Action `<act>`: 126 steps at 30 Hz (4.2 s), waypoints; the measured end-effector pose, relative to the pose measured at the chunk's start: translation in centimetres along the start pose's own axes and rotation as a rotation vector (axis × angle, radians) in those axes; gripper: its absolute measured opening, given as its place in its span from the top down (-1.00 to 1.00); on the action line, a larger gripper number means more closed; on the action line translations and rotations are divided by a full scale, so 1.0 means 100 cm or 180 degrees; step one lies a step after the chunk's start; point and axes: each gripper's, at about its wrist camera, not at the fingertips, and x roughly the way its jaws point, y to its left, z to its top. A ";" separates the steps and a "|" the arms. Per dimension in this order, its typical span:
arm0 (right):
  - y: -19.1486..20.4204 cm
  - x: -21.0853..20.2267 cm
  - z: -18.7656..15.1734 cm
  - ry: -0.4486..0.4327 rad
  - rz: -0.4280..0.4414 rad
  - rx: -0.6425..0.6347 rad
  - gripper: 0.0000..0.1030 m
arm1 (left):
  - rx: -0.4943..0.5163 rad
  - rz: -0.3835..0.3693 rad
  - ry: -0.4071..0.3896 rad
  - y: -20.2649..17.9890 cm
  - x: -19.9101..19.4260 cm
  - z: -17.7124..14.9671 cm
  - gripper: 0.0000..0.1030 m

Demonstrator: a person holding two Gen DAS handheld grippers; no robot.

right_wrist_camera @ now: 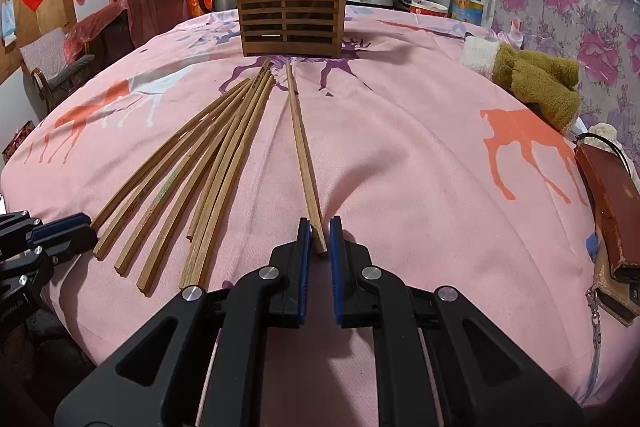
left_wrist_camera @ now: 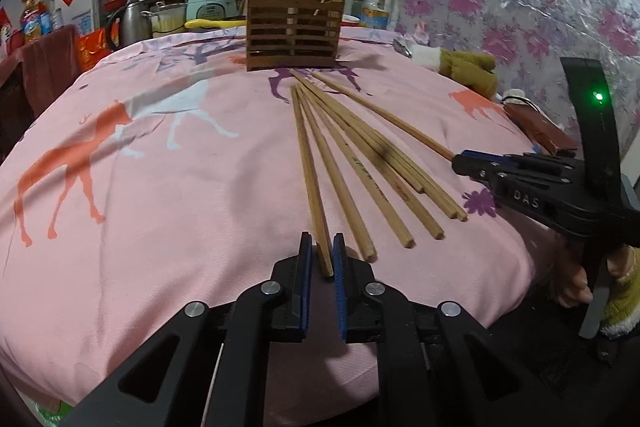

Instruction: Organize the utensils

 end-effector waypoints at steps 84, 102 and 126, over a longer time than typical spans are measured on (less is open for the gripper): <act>-0.005 -0.004 0.010 0.0014 0.0331 0.0091 0.85 | -0.0425 0.0064 -0.0683 0.012 -0.073 0.081 0.88; -0.014 -0.090 0.087 -0.0923 0.0295 0.0172 0.89 | -0.0326 0.0070 -0.0780 0.012 -0.080 0.121 0.90; -0.021 -0.098 0.102 -0.1031 0.0462 0.0308 0.88 | 0.0076 0.0048 0.0209 0.002 -0.014 0.000 0.48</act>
